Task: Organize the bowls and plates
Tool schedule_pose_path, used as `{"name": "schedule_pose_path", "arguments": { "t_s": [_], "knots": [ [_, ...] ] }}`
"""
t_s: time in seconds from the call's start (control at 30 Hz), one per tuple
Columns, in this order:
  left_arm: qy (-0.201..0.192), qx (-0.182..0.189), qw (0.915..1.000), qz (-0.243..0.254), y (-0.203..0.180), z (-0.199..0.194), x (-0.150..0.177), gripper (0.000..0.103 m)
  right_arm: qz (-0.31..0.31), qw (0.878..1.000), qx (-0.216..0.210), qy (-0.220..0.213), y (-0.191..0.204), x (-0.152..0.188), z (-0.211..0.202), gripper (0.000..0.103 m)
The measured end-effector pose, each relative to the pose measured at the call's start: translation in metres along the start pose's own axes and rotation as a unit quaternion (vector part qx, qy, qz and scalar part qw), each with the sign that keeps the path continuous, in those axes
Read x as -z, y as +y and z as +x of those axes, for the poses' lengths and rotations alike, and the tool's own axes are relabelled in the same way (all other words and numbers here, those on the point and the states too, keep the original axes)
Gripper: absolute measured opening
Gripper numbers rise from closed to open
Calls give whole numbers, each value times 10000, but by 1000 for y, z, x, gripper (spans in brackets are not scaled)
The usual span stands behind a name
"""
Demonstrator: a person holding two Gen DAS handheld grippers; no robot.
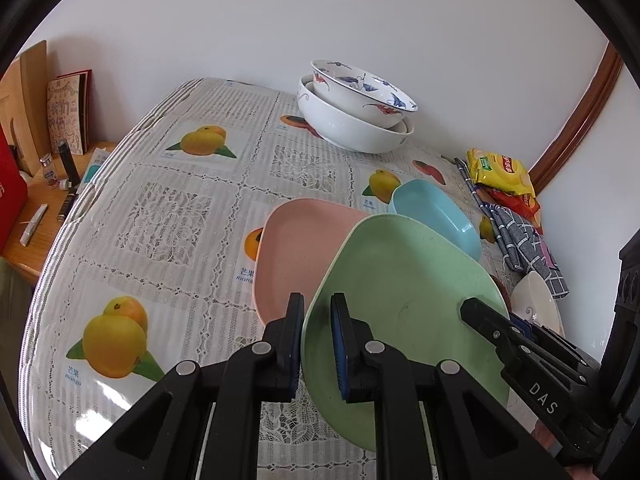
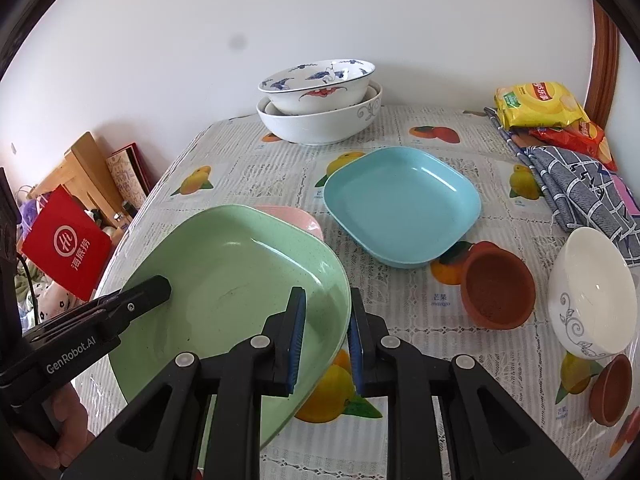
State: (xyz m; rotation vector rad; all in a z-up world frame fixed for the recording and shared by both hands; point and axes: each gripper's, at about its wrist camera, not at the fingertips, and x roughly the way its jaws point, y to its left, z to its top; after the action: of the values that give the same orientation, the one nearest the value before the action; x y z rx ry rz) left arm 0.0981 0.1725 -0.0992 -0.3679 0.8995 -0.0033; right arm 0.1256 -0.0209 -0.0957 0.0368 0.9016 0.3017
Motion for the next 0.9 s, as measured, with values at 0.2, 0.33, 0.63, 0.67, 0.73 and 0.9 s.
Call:
{"name": "schedule_pose_path", "arguments": {
  "t_s": [0.2,0.33,0.63,0.67,0.73,0.9],
  "knots": [
    [41,-113,9998,-129,16,3,4,14,-81,9998,-117,136,10,3,14,20],
    [31,-187,9996,-204,23,5,0,14,-201,9996,-120,149,18,-1,22,20],
    [29,-288,9993,-225,26,26,-11,14,-345,9993,-86,91,20,-19,41,20],
    [46,-298,9993,-223,26,29,-11,14,-348,9993,-86,98,19,-20,44,20],
    [50,-317,9993,-211,25,33,-12,14,-394,9991,-90,127,19,-22,50,21],
    [-25,-380,9992,-93,22,37,-16,14,-514,9985,-28,164,19,-26,62,21]
  ]
}}
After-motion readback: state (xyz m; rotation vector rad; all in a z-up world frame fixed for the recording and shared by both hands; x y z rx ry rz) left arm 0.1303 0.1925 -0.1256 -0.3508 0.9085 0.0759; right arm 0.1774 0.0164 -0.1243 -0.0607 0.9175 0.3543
